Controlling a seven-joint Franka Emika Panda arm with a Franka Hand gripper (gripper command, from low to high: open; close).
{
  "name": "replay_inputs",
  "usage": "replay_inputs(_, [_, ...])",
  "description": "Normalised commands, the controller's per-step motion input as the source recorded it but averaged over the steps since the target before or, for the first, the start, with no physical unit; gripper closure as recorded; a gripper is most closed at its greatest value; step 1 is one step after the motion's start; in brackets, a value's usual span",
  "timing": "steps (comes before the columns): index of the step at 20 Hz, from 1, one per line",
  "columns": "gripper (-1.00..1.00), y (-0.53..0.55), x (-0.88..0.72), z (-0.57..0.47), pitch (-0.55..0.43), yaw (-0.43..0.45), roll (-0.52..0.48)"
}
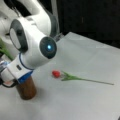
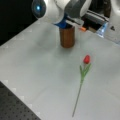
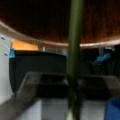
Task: Flower insertion into a vase
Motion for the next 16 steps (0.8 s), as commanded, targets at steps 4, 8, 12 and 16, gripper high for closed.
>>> replay_inputs(4, [-1.00, -0.01, 0.15, 0.07, 0.108, -0.107, 0.004])
replay_inputs(8, [-1.00, 0.00, 0.12, 0.09, 0.064, -0.131, 0.032])
replay_inputs(12, [-1.00, -0.02, 0.13, 0.08, 0.049, -0.127, 0.032])
replay_inputs(16, [-1.00, -0.02, 0.13, 0.07, 0.033, -0.102, 0.013])
